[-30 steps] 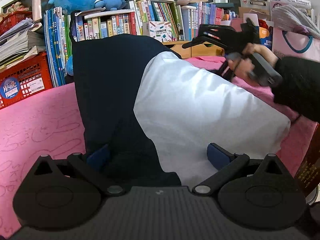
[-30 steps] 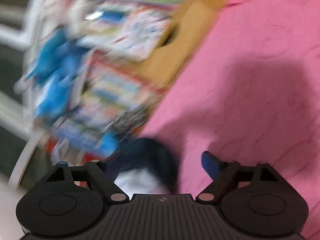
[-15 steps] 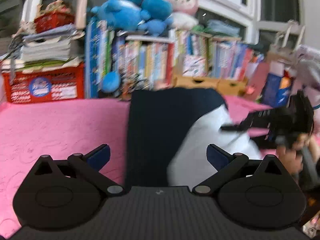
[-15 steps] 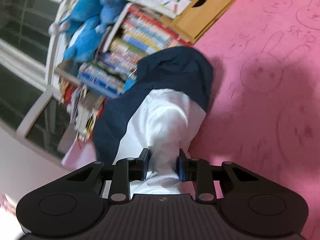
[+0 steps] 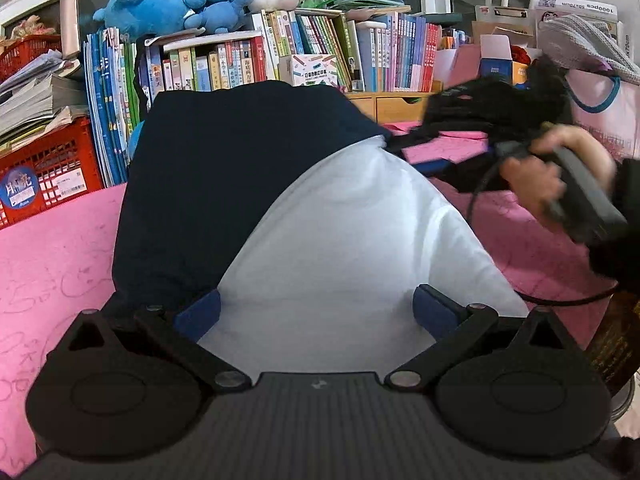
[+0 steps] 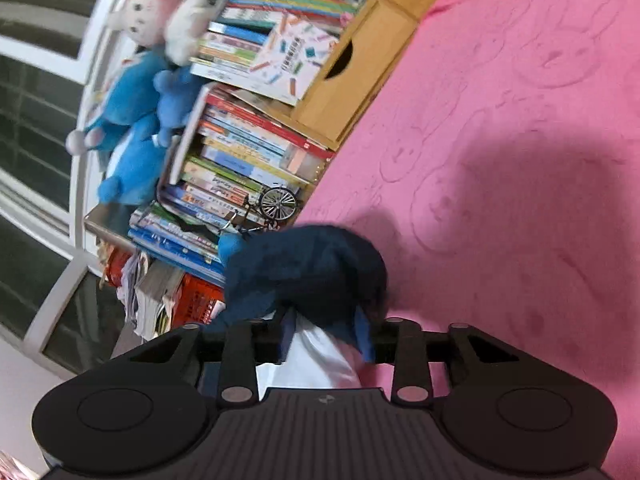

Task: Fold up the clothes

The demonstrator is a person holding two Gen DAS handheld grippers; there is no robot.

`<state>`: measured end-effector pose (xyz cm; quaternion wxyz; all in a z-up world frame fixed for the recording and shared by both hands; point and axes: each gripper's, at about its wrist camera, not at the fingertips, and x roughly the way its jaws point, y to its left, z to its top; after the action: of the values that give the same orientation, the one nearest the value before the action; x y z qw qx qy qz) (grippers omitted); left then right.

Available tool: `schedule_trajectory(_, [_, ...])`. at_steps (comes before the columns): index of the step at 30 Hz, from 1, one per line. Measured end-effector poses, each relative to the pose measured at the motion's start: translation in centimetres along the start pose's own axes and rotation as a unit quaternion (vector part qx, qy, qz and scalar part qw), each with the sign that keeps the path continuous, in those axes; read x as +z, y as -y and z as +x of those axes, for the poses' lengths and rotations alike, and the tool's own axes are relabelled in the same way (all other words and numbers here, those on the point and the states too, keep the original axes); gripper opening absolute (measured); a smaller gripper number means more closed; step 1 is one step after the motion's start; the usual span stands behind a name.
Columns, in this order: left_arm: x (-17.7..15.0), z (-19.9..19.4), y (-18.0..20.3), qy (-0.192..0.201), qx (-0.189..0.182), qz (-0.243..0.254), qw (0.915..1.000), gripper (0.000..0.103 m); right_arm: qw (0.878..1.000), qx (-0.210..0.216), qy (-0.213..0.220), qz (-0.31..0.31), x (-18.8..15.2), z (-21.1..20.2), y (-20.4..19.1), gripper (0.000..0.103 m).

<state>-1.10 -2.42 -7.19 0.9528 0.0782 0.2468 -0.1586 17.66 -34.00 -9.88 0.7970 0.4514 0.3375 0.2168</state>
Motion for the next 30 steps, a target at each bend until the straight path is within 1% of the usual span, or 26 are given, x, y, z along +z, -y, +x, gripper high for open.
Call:
schedule_trajectory(1, [-0.1, 0.0, -0.1, 0.000, -0.001, 0.000, 1.0000, 0.103, 1.000, -0.008, 0.004, -0.009, 0.6, 0.6, -0.3, 0.026])
schedule_trajectory(2, [-0.2, 0.0, -0.2, 0.001, -0.002, -0.001, 1.0000, 0.103, 0.999, -0.023, 0.028, -0.032, 1.3, 0.7, -0.7, 0.018])
schedule_trajectory(3, [-0.3, -0.1, -0.2, 0.000, -0.004, -0.001, 1.0000, 0.103, 0.996, -0.045, 0.064, -0.039, 2.1, 0.3, -0.8, 0.015])
schedule_trajectory(4, [-0.3, -0.3, -0.3, -0.003, -0.003, -0.002, 1.0000, 0.103, 0.992, -0.067, 0.102, -0.044, 2.9, -0.2, -0.9, 0.015])
schedule_trajectory(6, [-0.2, -0.7, -0.6, -0.011, 0.000, -0.002, 0.9999, 0.103, 0.989, -0.065, 0.115, -0.073, 3.4, -1.7, -1.7, 0.015])
schedule_trajectory(7, [0.0, -1.1, -0.8, -0.015, 0.016, -0.002, 0.9998, 0.103, 0.987, -0.064, 0.120, -0.087, 3.6, -2.4, -2.2, 0.016])
schedule_trajectory(8, [0.2, -1.7, -1.3, -0.007, 0.033, -0.006, 0.9994, 0.103, 0.984, -0.051, 0.098, -0.140, 2.5, -2.8, -3.7, 0.018])
schedule_trajectory(9, [0.4, -2.2, -1.8, 0.001, 0.050, -0.009, 0.9987, 0.103, 0.977, -0.037, 0.075, -0.197, 1.2, -3.1, -5.3, 0.018])
schedule_trajectory(10, [0.6, -2.7, -2.3, 0.009, 0.067, -0.013, 0.9976, 0.103, 0.967, -0.026, 0.051, -0.246, -0.4, -3.0, -6.8, 0.018])
schedule_trajectory(12, [0.4, -3.0, -3.8, 0.010, 0.077, -0.031, 0.9965, 0.103, 0.948, 0.009, 0.010, -0.318, -3.7, -2.5, -9.2, 0.018])
schedule_trajectory(13, [0.2, -3.1, -4.5, 0.007, 0.082, -0.042, 0.9958, 0.103, 0.941, 0.023, -0.006, -0.337, -4.9, -1.9, -10.2, 0.019])
schedule_trajectory(14, [-0.1, -2.9, -5.0, -0.005, 0.088, -0.049, 0.9949, 0.103, 0.935, 0.037, -0.029, -0.351, -6.1, -1.0, -11.2, 0.020])
schedule_trajectory(15, [-0.5, -2.6, -5.5, -0.017, 0.095, -0.055, 0.9938, 0.103, 0.931, 0.039, -0.045, -0.359, -7.0, 0.1, -11.7, 0.022])
schedule_trajectory(17, [-1.3, -2.5, -6.1, -0.025, 0.085, -0.069, 0.9936, 0.103, 0.927, 0.006, -0.056, -0.372, -7.6, 2.6, -12.4, 0.022])
schedule_trajectory(18, [-1.7, -2.5, -6.4, -0.027, 0.079, -0.079, 0.9934, 0.103, 0.925, -0.019, -0.047, -0.376, -7.4, 3.6, -12.3, 0.022])
schedule_trajectory(19, [-2.0, -2.4, -6.7, -0.028, 0.073, -0.089, 0.9929, 0.103, 0.928, -0.042, -0.034, -0.368, -6.4, 4.5, -11.7, 0.021])
schedule_trajectory(20, [-2.4, -2.3, -7.0, -0.030, 0.066, -0.100, 0.9923, 0.103, 0.931, -0.066, -0.021, -0.359, -5.4, 5.4, -11.1, 0.013])
schedule_trajectory(21, [-2.8, -2.2, -7.3, -0.031, 0.060, -0.110, 0.9916, 0.103, 0.935, -0.097, -0.007, -0.341, -4.1, 6.1, -10.2, 0.012])
schedule_trajectory(22, [-2.9, -2.3, -7.5, -0.025, 0.057, -0.114, 0.9915, 0.103, 0.931, -0.149, 0.015, -0.332, -2.7, 6.7, -9.1, 0.011])
schedule_trajectory(23, [-2.9, -2.4, -7.5, -0.024, 0.056, -0.110, 0.9920, 0.103, 0.924, -0.202, 0.038, -0.323, -1.3, 7.3, -8.0, 0.017])
schedule_trajectory(24, [-2.9, -2.6, -7.4, -0.022, 0.058, -0.107, 0.9924, 0.103, 0.925, -0.217, 0.044, -0.308, -0.8, 7.0, -7.3, 0.020])
schedule_trajectory(26, [-2.9, -2.8, -7.6, -0.018, 0.054, -0.107, 0.9927, 0.103, 0.930, -0.240, 0.053, -0.275, 0.1, 6.2, -5.8, 0.020])
schedule_trajectory(27, [-2.9, -2.8, -7.6, -0.017, 0.052, -0.107, 0.9928, 0.103, 0.938, -0.205, 0.057, -0.274, -0.4, 5.2, -5.9, 0.020])
schedule_trajectory(28, [-2.9, -2.8, -7.7, -0.015, 0.050, -0.107, 0.9929, 0.103, 0.938, -0.184, 0.061, -0.288, -1.3, 4.2, -6.5, 0.020])
schedule_trajectory(29, [-2.8, -2.9, -7.7, -0.015, 0.049, -0.106, 0.9930, 0.103, 0.933, -0.171, 0.064, -0.309, -2.4, 3.6, -7.4, 0.021])
schedule_trajectory(30, [-2.8, -2.9, -7.6, -0.014, 0.049, -0.106, 0.9931, 0.103, 0.926, -0.142, 0.064, -0.345, -3.9, 2.8, -8.8, 0.023])
